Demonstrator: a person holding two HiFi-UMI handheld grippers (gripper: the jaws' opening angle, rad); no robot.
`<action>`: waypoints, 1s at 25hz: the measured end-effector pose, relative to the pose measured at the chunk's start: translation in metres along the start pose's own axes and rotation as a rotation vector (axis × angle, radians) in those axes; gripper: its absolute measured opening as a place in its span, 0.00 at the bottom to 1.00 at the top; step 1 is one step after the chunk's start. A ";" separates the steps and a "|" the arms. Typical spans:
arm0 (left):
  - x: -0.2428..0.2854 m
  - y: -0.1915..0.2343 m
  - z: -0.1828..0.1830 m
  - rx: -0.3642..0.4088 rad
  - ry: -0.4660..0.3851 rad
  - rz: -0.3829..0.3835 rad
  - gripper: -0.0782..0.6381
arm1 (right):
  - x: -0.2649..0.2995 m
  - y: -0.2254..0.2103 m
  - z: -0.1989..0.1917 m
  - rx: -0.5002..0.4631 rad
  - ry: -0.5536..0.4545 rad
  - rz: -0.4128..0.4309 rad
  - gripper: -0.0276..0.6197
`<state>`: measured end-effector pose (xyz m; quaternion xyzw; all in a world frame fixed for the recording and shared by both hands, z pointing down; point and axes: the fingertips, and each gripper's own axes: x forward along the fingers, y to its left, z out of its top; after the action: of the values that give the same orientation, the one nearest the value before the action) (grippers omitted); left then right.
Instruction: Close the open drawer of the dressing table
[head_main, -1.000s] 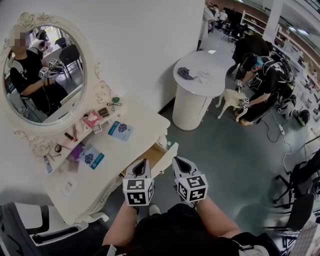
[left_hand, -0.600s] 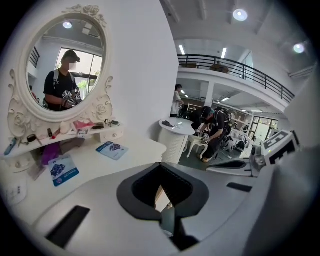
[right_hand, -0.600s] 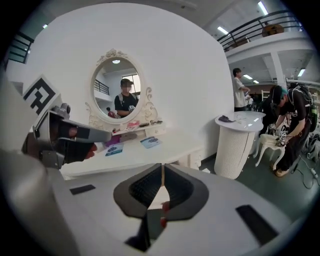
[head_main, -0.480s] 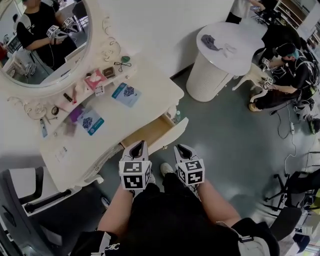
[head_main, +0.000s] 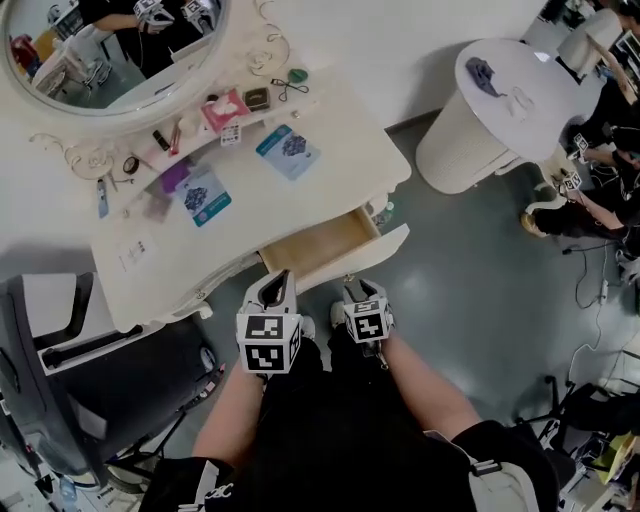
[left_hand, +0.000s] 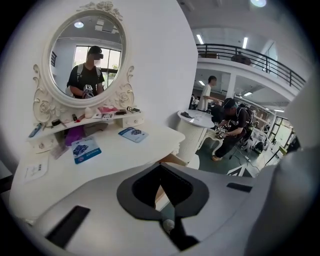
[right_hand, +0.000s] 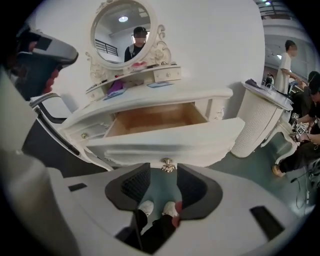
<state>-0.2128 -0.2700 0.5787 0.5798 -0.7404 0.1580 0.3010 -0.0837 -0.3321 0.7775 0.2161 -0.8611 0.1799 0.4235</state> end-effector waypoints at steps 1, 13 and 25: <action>-0.001 0.002 -0.002 -0.005 0.003 0.011 0.12 | 0.005 -0.002 -0.004 0.005 0.018 -0.003 0.28; -0.014 0.028 -0.018 -0.079 0.023 0.152 0.12 | 0.043 -0.010 0.000 0.021 0.066 -0.021 0.12; -0.028 0.057 -0.022 -0.166 0.009 0.278 0.12 | 0.082 -0.004 0.058 -0.044 0.014 0.005 0.10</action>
<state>-0.2572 -0.2206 0.5845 0.4442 -0.8227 0.1391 0.3264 -0.1646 -0.3825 0.8109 0.2034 -0.8624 0.1636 0.4338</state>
